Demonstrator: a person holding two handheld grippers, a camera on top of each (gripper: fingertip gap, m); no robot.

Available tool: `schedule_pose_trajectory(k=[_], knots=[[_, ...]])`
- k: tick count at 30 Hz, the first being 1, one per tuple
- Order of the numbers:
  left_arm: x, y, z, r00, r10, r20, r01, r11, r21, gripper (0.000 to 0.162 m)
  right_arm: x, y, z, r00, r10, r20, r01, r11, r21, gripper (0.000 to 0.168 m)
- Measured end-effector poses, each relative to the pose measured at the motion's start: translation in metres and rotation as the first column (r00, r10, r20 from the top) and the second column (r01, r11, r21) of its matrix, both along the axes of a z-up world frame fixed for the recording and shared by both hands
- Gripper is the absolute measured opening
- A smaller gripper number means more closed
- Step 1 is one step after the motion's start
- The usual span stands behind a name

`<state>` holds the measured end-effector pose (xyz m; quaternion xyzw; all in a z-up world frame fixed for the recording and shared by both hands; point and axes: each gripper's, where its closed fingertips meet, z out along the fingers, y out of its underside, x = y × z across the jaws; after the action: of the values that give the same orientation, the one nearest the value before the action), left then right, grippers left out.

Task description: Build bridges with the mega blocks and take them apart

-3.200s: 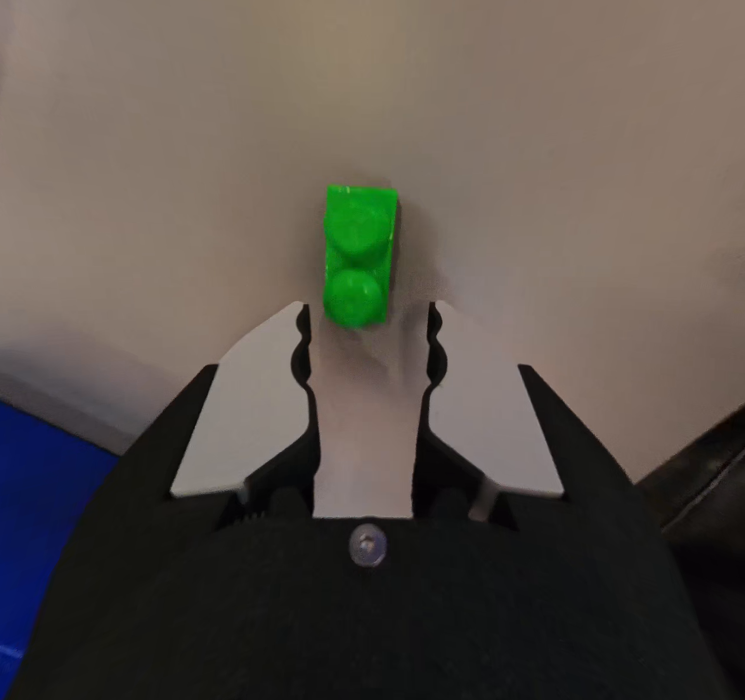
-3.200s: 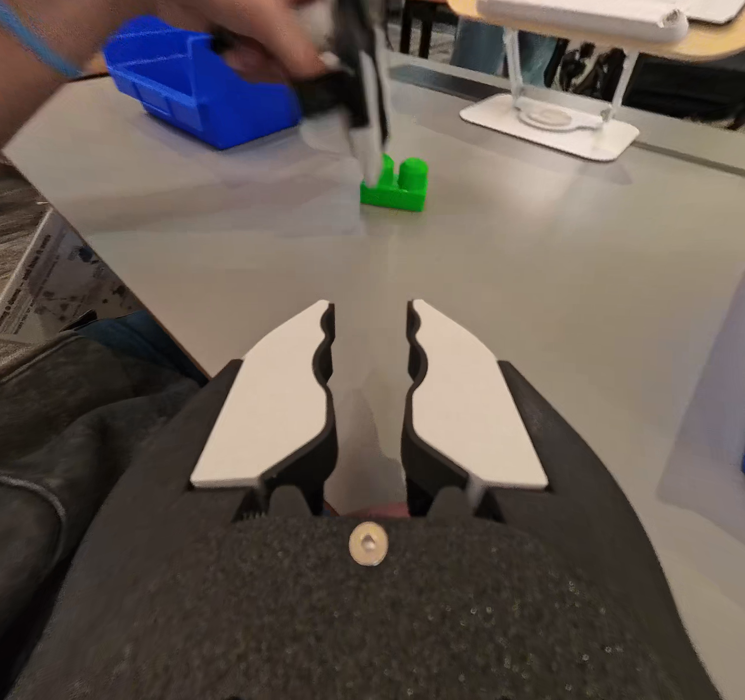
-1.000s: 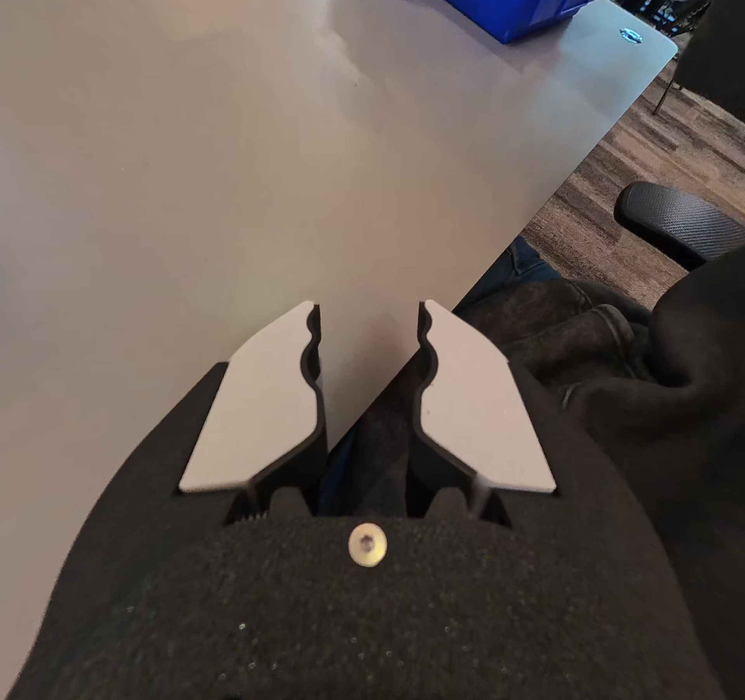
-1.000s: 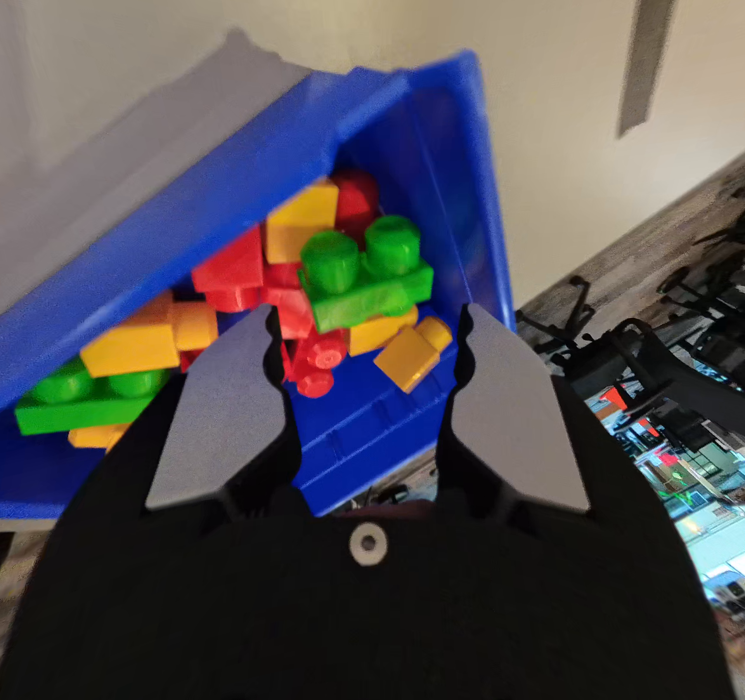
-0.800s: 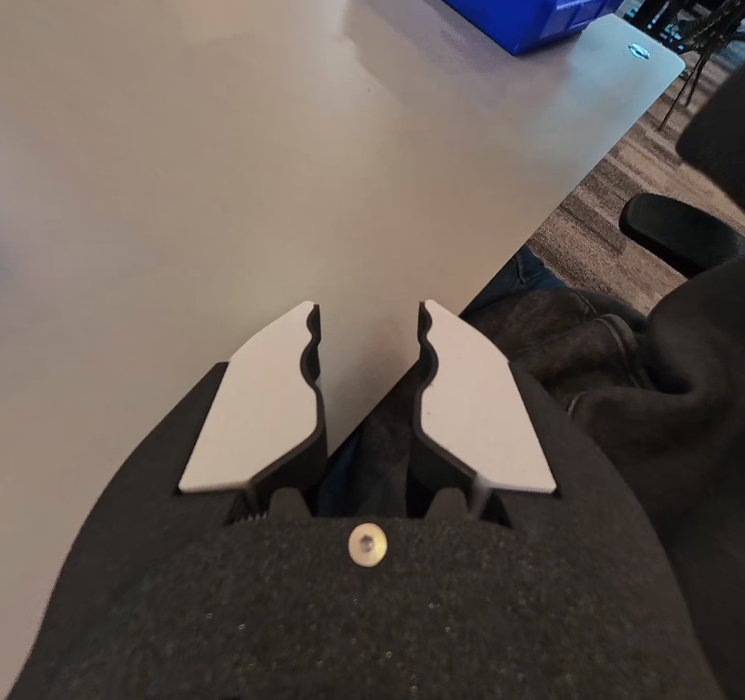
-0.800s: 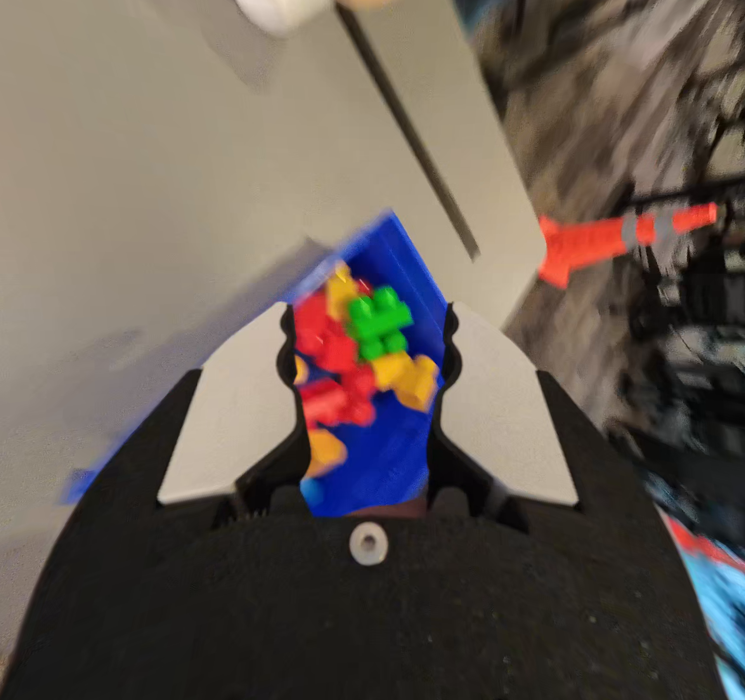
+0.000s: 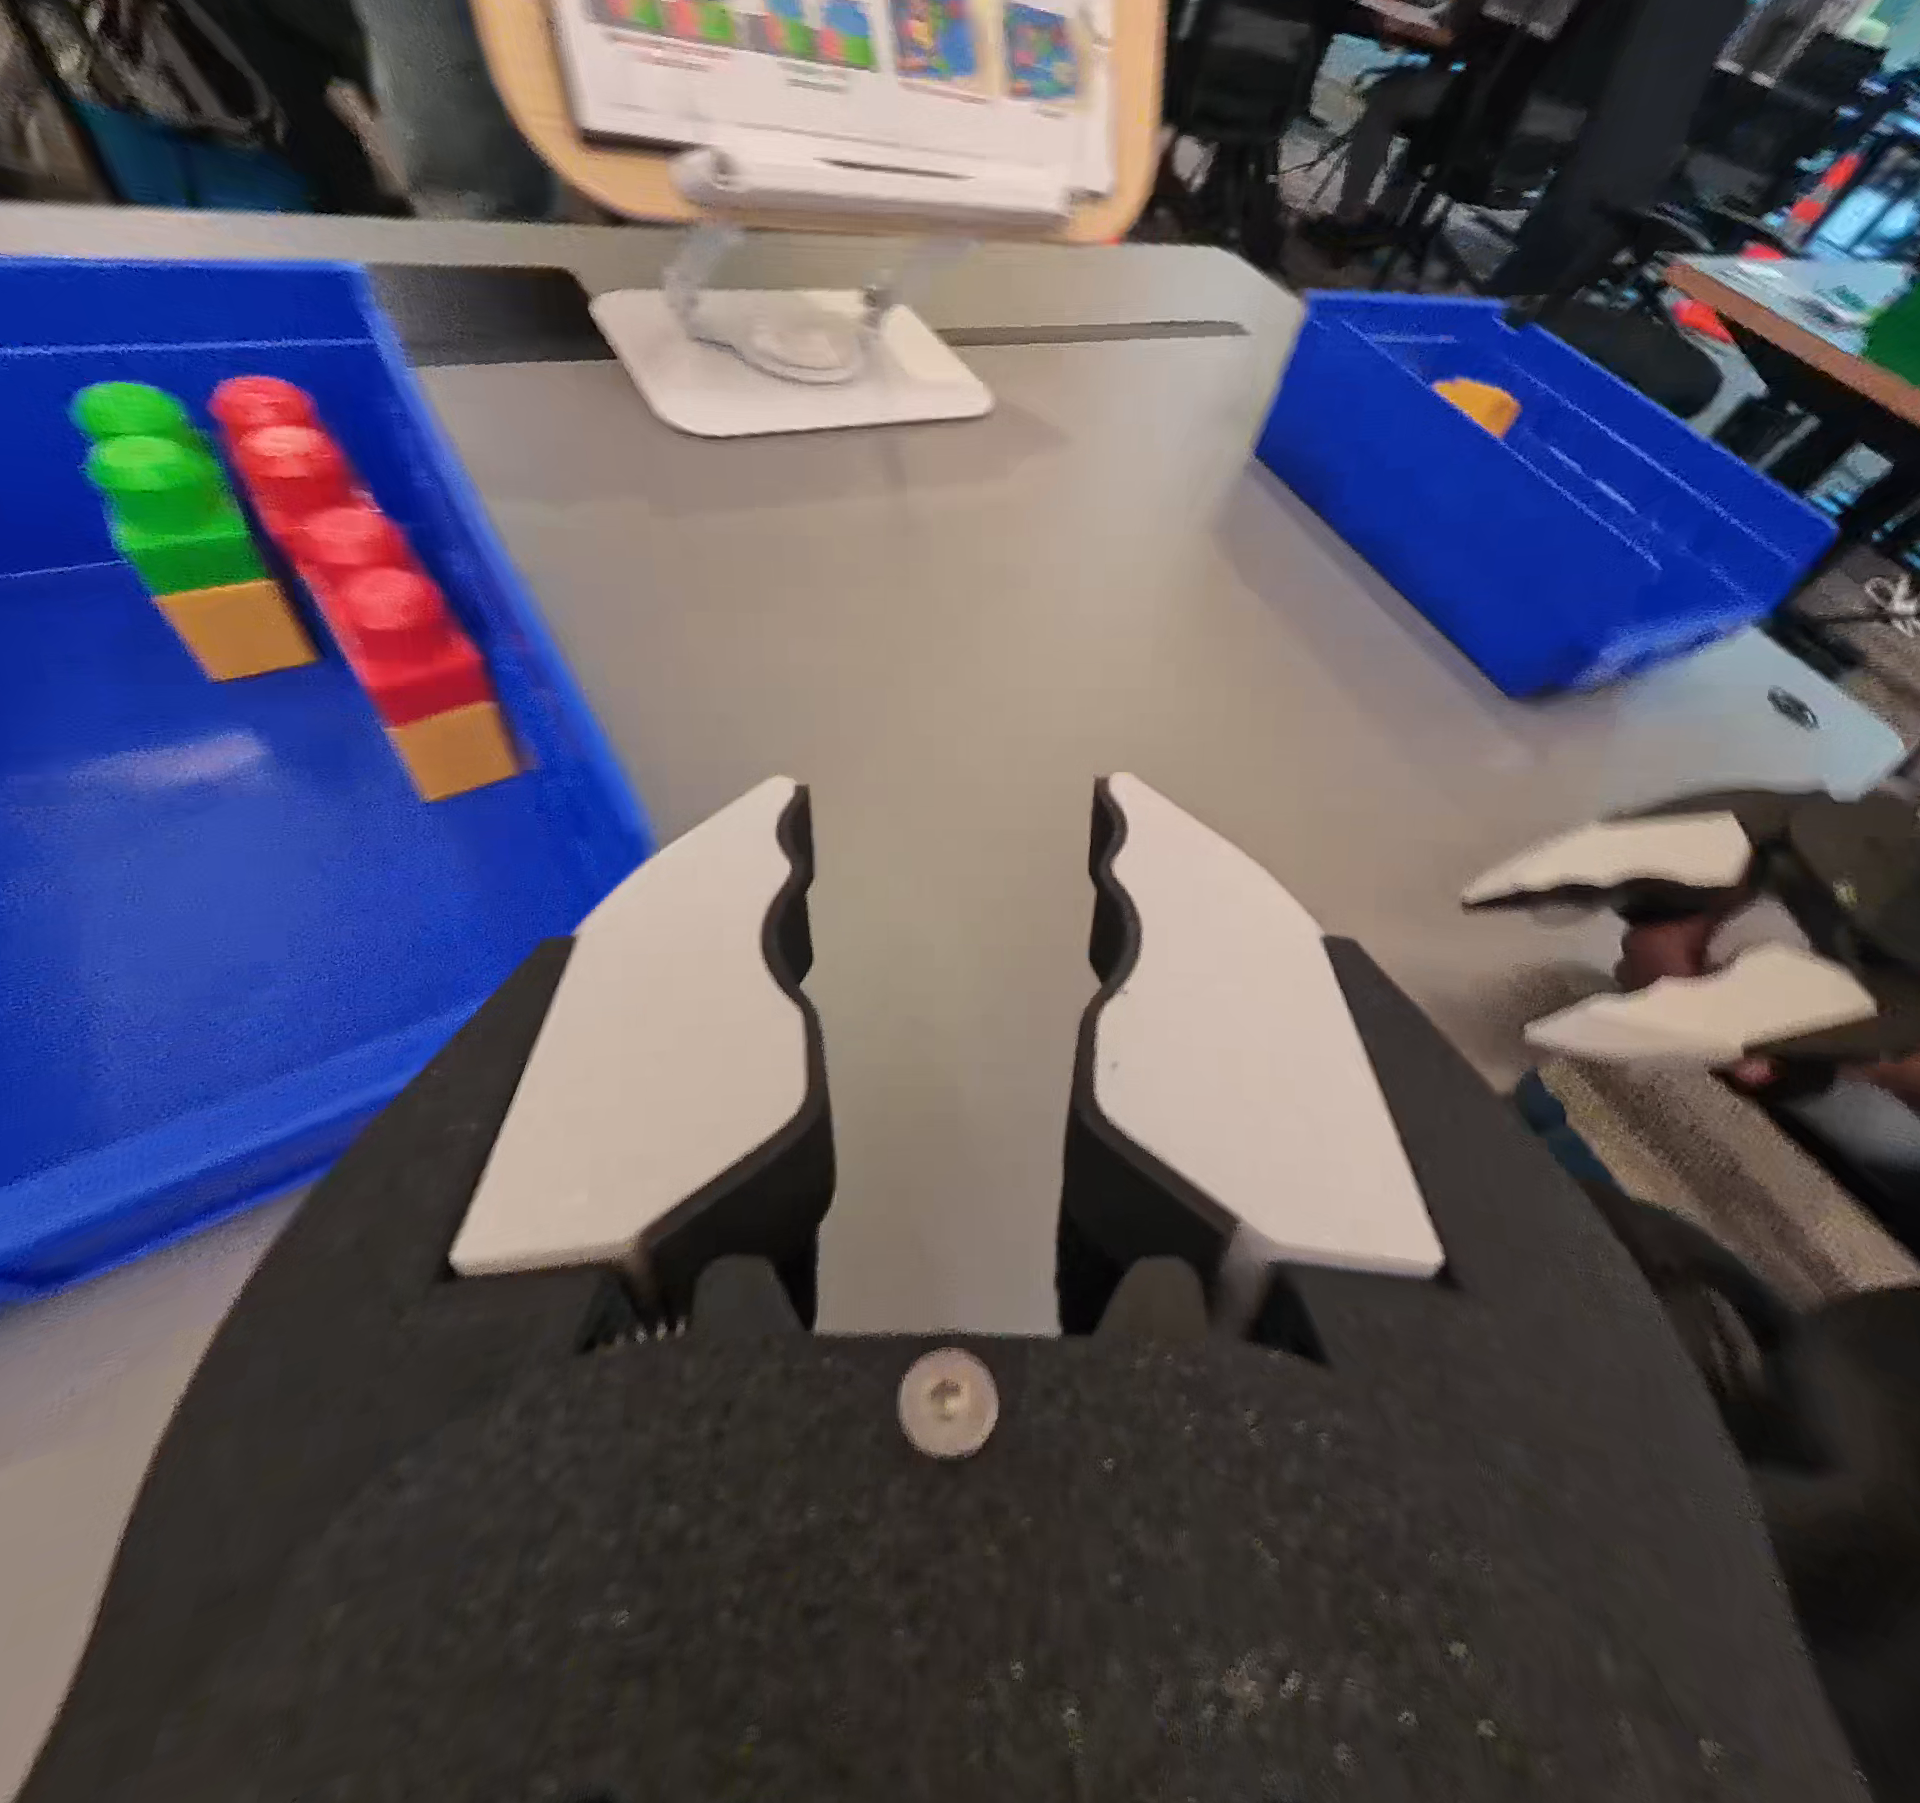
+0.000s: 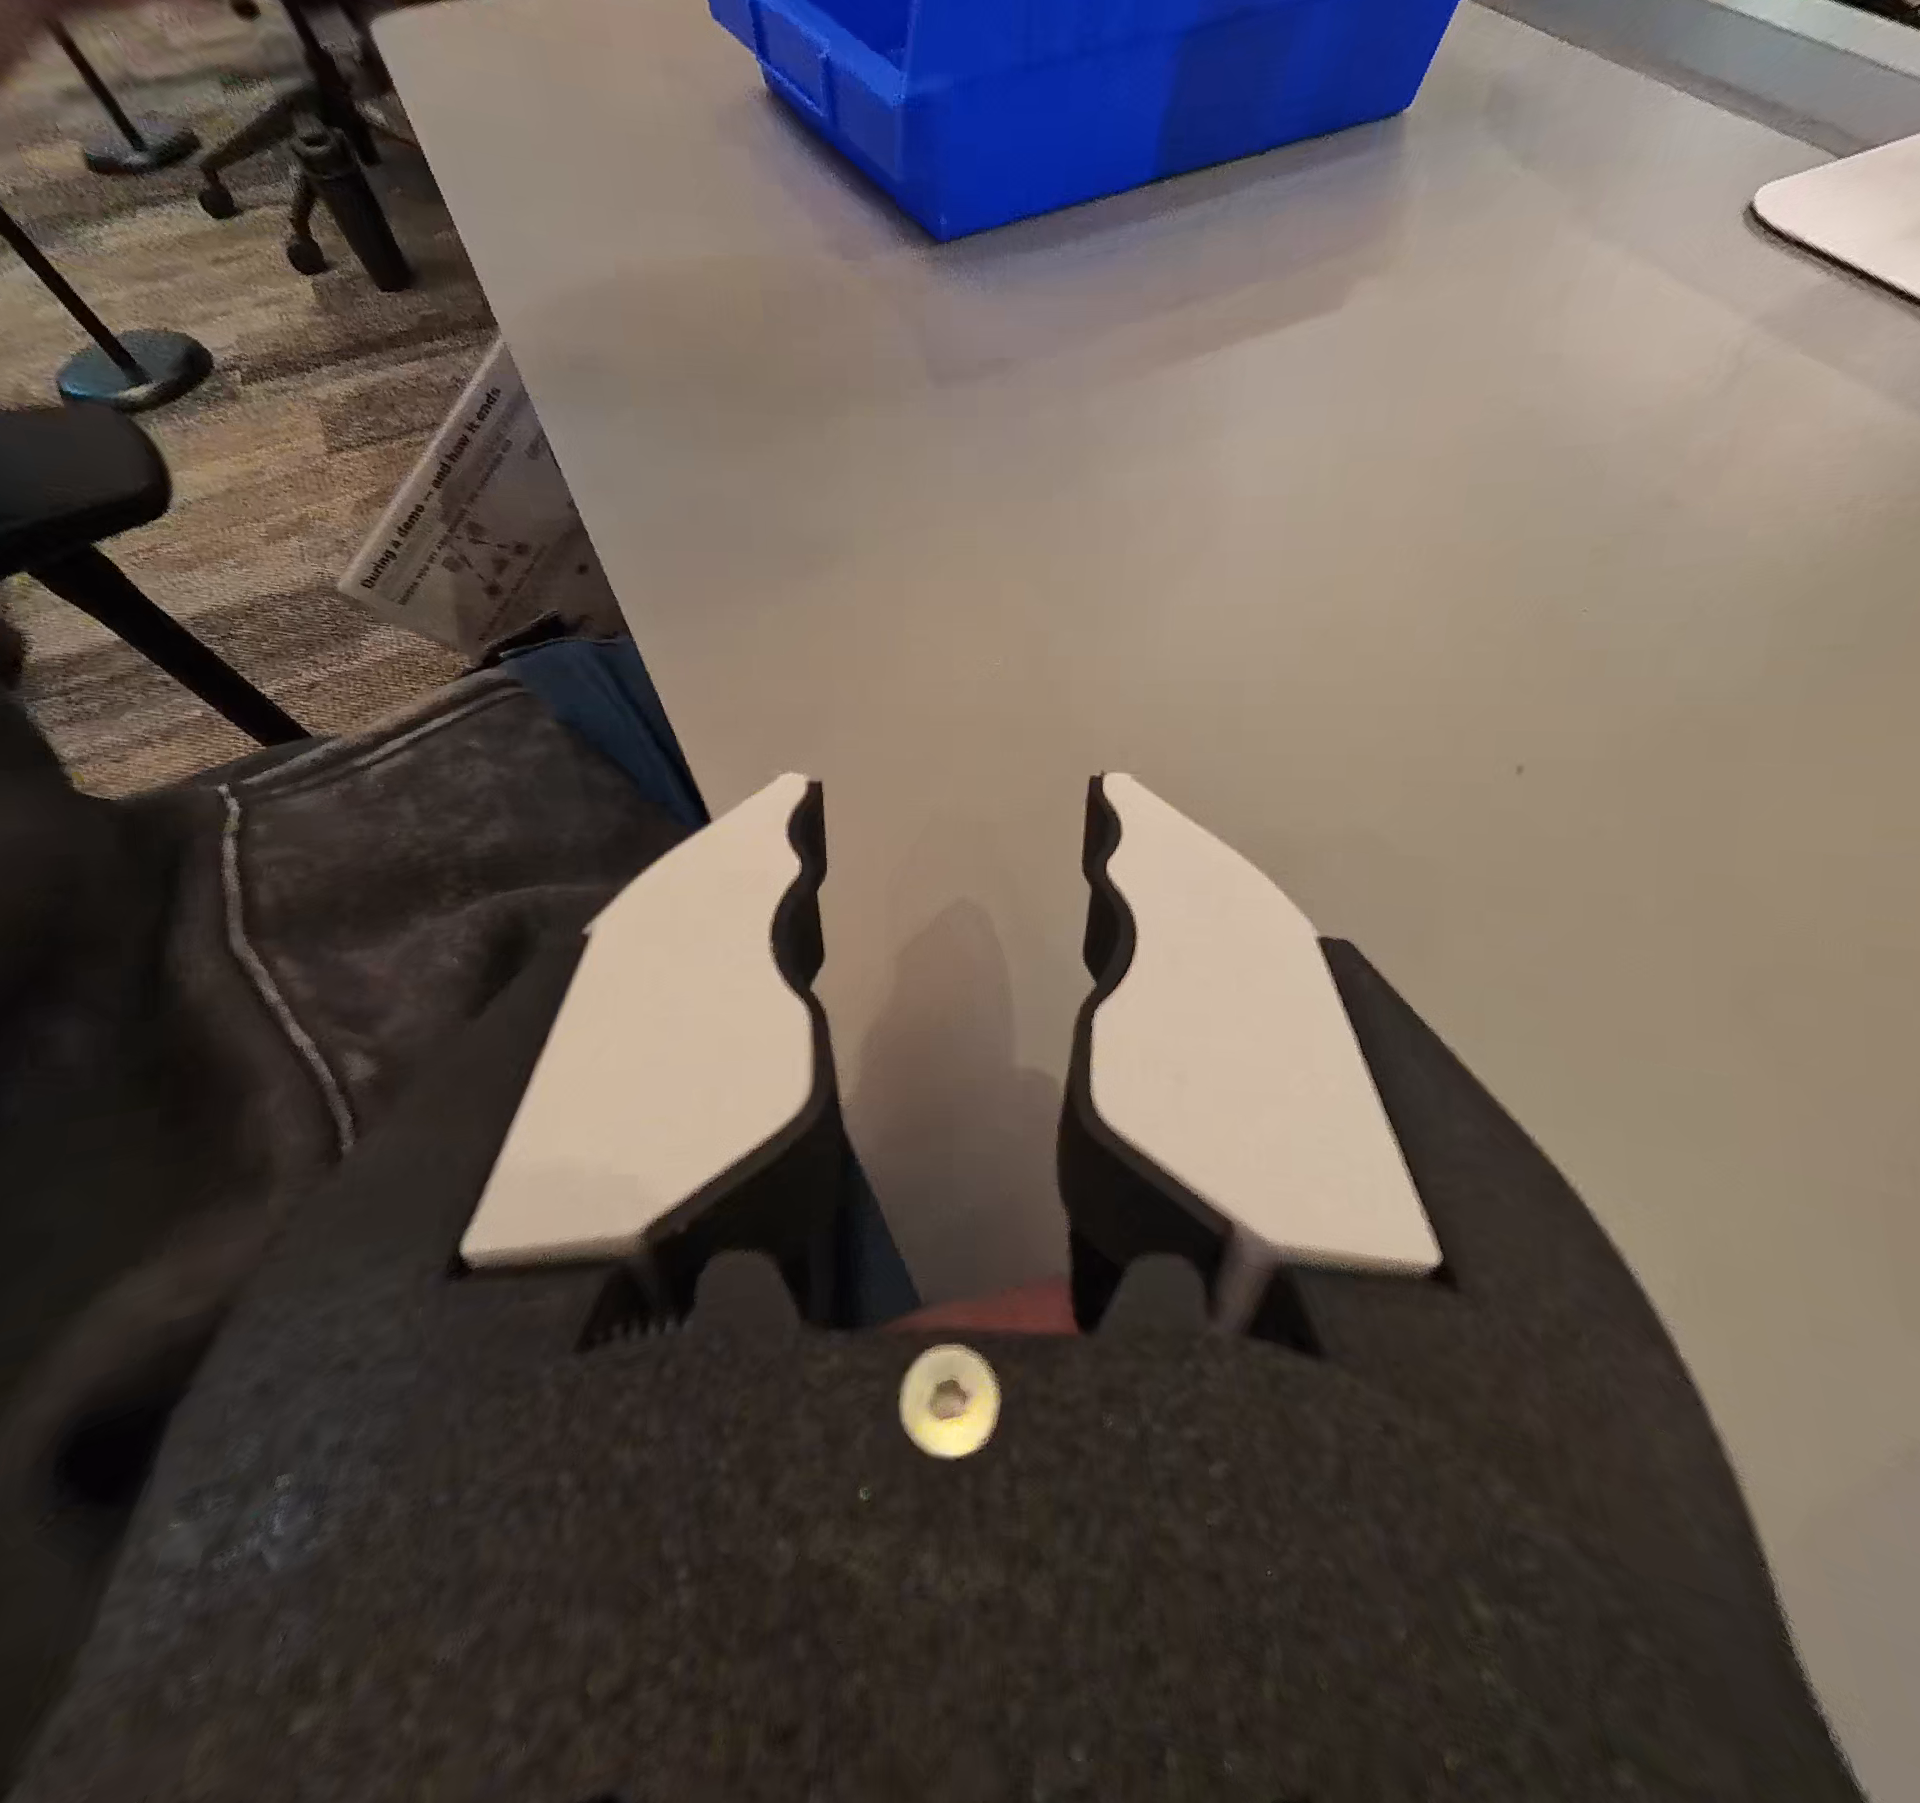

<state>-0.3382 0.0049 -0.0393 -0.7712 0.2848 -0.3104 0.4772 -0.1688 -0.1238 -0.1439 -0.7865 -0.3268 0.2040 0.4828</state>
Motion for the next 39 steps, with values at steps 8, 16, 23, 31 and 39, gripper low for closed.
schedule_pose_trajectory(k=[8,16,23,31,39], knots=[[-0.075,0.182,0.004,0.921,0.33,-0.209,-0.37,0.908,-0.197,0.053,-0.001,0.01,0.006,1.0,0.012,-0.019,-0.012,1.0,-0.004,0.045],[-0.069,0.277,-0.066,0.802,0.243,-0.546,-0.452,0.844,-0.288,0.045,0.006,0.012,0.001,1.0,0.007,-0.006,-0.007,0.999,-0.032,0.045],[-0.055,0.294,-0.085,0.801,0.148,-0.581,-0.428,0.82,-0.381,0.041,0.013,0.008,-0.009,1.0,-0.004,0.011,0.004,0.998,-0.066,0.045],[-0.051,0.309,-0.111,0.755,0.084,-0.65,-0.461,0.773,-0.436,0.038,0.014,0.008,-0.013,1.0,-0.001,0.018,0.002,0.996,-0.088,0.045],[-0.057,0.303,-0.051,0.808,0.136,-0.574,-0.372,0.873,-0.317,0.036,0.012,0.007,-0.013,1.0,0.011,0.027,-0.008,0.996,-0.091,0.043]])
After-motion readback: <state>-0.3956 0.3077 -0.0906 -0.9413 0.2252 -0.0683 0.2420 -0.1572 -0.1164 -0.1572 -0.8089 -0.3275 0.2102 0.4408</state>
